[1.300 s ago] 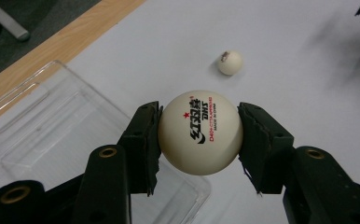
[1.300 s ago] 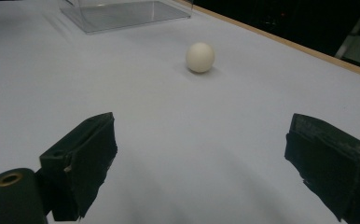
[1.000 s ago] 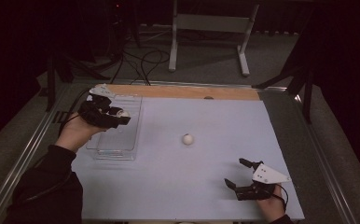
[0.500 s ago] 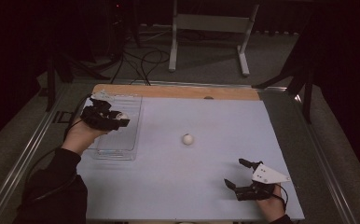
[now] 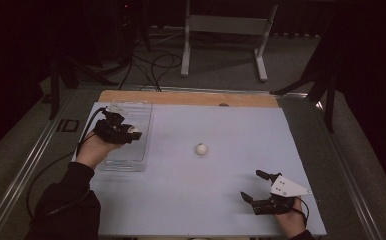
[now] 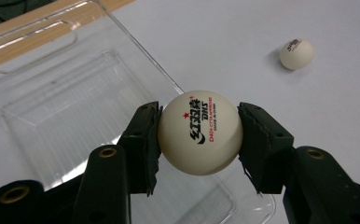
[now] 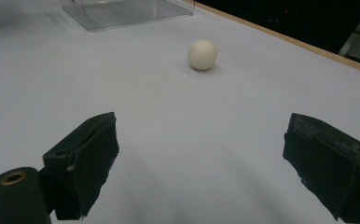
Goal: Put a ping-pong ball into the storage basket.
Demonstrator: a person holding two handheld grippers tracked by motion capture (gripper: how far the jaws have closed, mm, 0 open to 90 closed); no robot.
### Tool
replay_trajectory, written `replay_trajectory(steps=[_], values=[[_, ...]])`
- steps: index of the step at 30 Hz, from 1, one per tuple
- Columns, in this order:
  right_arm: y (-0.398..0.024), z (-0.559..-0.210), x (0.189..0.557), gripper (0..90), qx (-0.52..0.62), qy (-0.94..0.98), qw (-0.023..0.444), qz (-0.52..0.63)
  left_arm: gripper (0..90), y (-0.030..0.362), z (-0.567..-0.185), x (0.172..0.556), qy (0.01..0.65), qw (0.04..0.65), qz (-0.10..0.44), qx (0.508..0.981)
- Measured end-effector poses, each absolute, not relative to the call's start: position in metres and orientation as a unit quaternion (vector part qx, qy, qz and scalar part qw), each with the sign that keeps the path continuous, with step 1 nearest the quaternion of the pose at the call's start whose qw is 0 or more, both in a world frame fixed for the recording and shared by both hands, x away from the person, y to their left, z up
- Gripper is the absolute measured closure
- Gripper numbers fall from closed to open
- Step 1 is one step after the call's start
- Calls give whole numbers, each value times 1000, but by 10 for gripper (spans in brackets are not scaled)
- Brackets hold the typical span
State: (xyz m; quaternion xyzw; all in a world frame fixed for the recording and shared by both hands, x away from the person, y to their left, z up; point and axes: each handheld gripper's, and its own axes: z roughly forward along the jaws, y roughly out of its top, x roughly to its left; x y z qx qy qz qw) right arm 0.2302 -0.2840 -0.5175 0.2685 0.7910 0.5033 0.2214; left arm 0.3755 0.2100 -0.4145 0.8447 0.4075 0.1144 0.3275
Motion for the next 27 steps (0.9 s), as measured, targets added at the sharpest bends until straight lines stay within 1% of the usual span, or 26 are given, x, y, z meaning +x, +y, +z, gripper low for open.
replay_trajectory(steps=[9, 17, 27], values=[[-285, -516, 230, 100, 270, 788, 224, 507, 521, 207, -431, 380, 419, 316, 102, 845], [-285, -517, 230, 100, 269, 789, 224, 505, 521, 205, -446, 384, 433, 295, 98, 846], [-285, -517, 230, 100, 269, 790, 223, 504, 520, 205, -456, 386, 439, 281, 81, 849]])
